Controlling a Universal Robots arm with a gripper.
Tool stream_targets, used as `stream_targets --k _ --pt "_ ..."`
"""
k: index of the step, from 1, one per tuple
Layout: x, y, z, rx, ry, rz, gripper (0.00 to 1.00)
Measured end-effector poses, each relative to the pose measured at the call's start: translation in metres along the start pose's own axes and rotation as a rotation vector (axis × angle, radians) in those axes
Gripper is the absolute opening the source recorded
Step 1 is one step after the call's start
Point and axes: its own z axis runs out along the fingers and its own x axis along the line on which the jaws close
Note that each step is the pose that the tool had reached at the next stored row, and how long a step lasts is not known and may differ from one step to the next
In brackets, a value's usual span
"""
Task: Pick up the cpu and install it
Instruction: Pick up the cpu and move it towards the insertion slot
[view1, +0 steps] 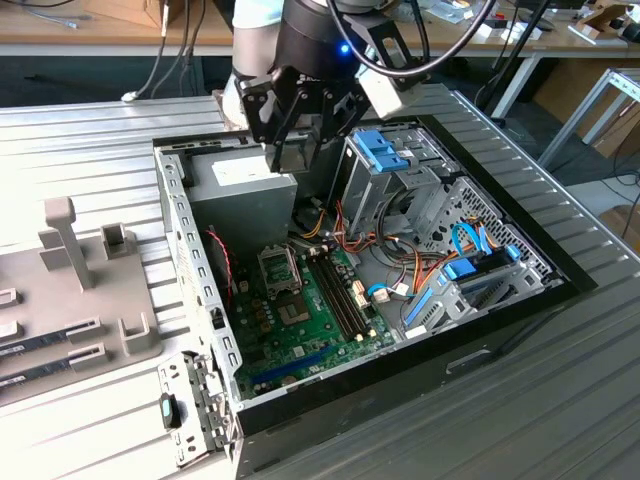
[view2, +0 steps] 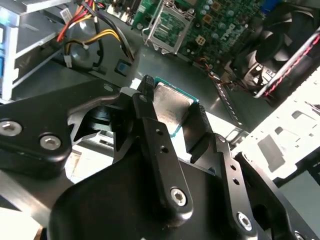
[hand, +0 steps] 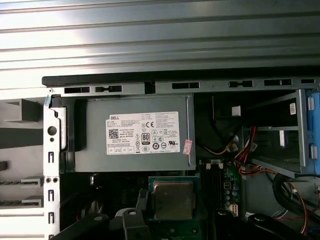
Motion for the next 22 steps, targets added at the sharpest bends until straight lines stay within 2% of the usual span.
stream_targets --k 6,11,22 --pt "-0.0138 0.0006 -0.0005 0.0 0.0 0.0 0.47" --pt "-0.0285 0.0012 -0.0009 0.0 0.0 0.0 0.47" --pt "-0.0508 0.0021 -0.0016 0.0 0.0 0.0 0.47"
